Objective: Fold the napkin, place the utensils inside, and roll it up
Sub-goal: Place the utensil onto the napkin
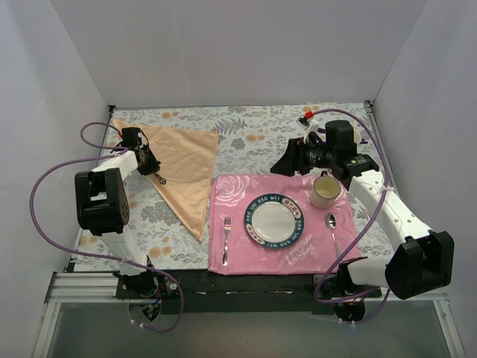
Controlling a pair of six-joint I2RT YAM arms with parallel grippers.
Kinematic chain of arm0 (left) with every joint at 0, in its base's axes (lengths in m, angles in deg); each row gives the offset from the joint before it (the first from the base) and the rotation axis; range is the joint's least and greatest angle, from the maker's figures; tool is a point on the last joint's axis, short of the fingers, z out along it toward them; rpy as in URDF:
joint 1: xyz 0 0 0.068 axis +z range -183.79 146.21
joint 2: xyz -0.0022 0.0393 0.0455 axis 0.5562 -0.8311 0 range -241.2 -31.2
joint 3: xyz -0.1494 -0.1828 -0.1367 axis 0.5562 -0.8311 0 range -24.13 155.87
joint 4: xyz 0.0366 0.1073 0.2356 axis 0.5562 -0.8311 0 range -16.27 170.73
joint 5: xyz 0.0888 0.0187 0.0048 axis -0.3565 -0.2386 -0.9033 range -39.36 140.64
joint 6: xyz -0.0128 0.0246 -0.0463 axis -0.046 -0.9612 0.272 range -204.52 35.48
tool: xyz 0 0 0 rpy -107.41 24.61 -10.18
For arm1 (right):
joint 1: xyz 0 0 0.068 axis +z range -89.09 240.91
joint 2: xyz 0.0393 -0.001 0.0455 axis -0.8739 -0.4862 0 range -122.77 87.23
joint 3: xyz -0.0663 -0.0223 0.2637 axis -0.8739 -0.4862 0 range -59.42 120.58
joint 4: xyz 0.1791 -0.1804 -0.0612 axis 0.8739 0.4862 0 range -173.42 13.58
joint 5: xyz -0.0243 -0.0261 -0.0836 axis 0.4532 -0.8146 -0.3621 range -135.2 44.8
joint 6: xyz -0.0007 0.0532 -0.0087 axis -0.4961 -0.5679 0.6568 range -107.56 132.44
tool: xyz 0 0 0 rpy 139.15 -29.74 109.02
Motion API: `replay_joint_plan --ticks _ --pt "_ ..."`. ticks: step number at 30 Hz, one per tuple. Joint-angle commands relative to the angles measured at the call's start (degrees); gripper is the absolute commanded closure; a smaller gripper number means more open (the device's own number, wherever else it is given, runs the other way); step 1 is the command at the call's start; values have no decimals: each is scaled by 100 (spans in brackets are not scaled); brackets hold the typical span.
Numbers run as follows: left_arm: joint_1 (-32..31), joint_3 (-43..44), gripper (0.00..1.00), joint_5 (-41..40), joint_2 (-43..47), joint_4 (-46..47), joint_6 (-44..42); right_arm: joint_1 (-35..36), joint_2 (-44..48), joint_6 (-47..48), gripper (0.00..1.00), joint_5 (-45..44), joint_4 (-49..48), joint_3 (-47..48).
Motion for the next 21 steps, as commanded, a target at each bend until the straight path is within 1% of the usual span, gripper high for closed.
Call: replay_joint_plan --ticks 1,21 --pt "-6 -78 91 102 98 166 7 -31 -35 -1 32 140 -260 49" --pt "-6 -219 89 58 -16 78 -64 -31 -88 -9 32 184 -277 49"
